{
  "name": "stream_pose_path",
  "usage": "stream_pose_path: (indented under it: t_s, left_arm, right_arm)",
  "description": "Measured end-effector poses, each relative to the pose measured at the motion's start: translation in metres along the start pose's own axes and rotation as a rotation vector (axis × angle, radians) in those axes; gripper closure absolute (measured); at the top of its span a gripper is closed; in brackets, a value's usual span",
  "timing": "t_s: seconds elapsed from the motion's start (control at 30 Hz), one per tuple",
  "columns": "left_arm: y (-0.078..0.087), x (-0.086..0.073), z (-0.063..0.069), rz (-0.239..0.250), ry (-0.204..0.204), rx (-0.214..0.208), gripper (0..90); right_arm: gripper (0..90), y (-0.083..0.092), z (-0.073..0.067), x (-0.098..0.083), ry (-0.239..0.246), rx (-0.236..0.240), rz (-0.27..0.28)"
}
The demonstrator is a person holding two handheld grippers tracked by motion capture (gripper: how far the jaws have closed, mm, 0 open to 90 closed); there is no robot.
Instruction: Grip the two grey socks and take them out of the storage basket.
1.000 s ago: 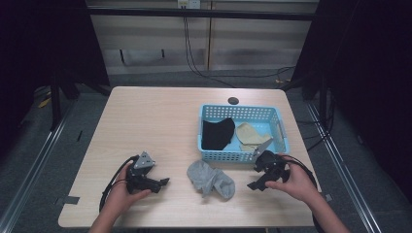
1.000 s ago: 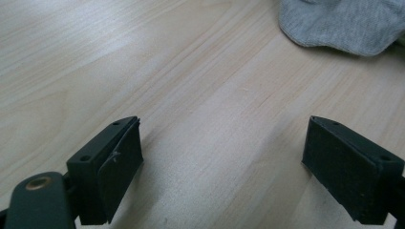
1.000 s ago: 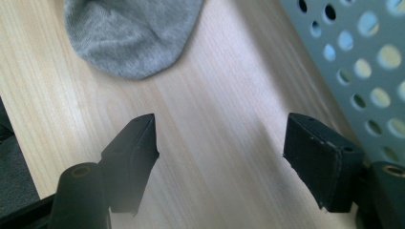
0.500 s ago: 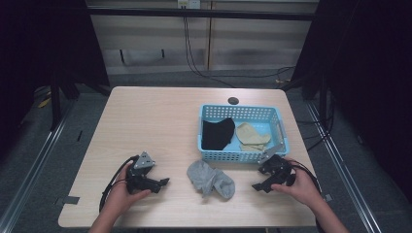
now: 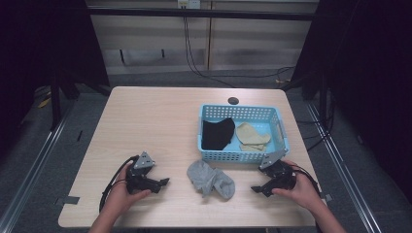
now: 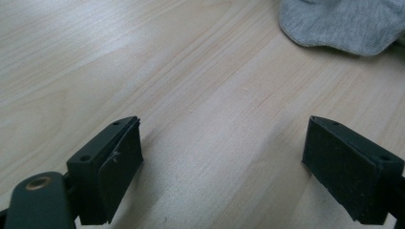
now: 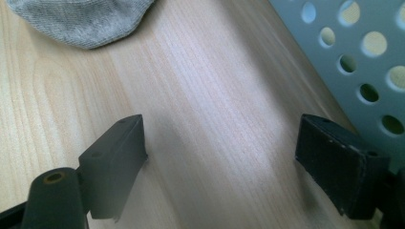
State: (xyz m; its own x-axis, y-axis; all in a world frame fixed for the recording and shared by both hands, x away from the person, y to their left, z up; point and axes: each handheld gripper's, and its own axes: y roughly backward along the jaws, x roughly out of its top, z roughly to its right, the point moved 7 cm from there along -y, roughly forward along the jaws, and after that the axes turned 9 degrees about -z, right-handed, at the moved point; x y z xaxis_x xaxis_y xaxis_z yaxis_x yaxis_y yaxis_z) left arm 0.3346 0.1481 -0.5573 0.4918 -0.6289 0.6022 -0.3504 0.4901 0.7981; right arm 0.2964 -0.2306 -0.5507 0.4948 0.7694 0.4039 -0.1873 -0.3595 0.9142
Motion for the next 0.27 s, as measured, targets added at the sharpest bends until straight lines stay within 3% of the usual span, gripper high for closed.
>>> stream_pose_path:
  t_s: [0.27]
  left_arm:
    - [-0.0001, 0.0001, 0.0001, 0.002, 0.000, -0.002, 12.5]
  right_arm:
    - [16.3, 0.0004, 0.0006, -0.0018, -0.003, -0.011, 0.018]
